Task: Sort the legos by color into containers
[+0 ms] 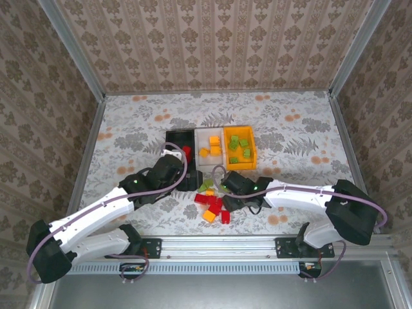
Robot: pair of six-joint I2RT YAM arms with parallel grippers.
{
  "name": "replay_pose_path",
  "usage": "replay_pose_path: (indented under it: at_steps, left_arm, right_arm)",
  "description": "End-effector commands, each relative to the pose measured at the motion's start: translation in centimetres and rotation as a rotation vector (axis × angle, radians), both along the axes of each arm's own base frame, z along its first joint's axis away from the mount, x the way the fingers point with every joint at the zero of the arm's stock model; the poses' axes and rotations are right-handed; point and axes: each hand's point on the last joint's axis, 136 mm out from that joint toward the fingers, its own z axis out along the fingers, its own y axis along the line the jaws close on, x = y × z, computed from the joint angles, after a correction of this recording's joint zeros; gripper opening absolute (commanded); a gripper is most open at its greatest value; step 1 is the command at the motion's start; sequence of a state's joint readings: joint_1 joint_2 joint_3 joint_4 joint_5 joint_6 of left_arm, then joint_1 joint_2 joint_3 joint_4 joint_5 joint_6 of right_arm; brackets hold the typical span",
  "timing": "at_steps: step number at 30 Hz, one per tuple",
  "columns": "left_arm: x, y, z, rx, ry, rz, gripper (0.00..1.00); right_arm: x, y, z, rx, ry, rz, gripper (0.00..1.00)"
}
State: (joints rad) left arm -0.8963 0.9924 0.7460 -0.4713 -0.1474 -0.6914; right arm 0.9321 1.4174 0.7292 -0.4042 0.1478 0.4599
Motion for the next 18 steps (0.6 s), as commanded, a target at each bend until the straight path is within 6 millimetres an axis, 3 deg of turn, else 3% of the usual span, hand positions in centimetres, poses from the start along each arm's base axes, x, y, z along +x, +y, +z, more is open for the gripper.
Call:
replay_pose_path:
  at_steps: [1,3,8,14,18]
  left_arm:
    - [-0.1,0.6,-0.4,0.002,0.006,0.031,1.0]
    - [-0.2,0.7,-0.5,0.005,0.007,0.032,1.0]
    - [-0.2,1.1,-0.7,0.013,0.01,0.044,1.0]
    - [-0.2,1.3,-1.1,0.007,0.02,0.06,1.0]
    - [-0.1,1.7,-1.6,0.009,0.03,0.075,1.0]
  right_arm:
    - [0.7,-4.5,0.2,-0.086,-0.032,-0.153,0.52]
    - [0.9,-4.4,0.9,-0.05,-0.049,-0.15,0.54]
    - [0.8,-2.8,1.6,0.009,-0.033,-0.086,0.72]
    - [1.4,-2.8,-0.8,-0.049,0.007,-0.088,0.73]
    - [1.3,-1.7,-1.6,-0.032,0.041,-0.044,0.71]
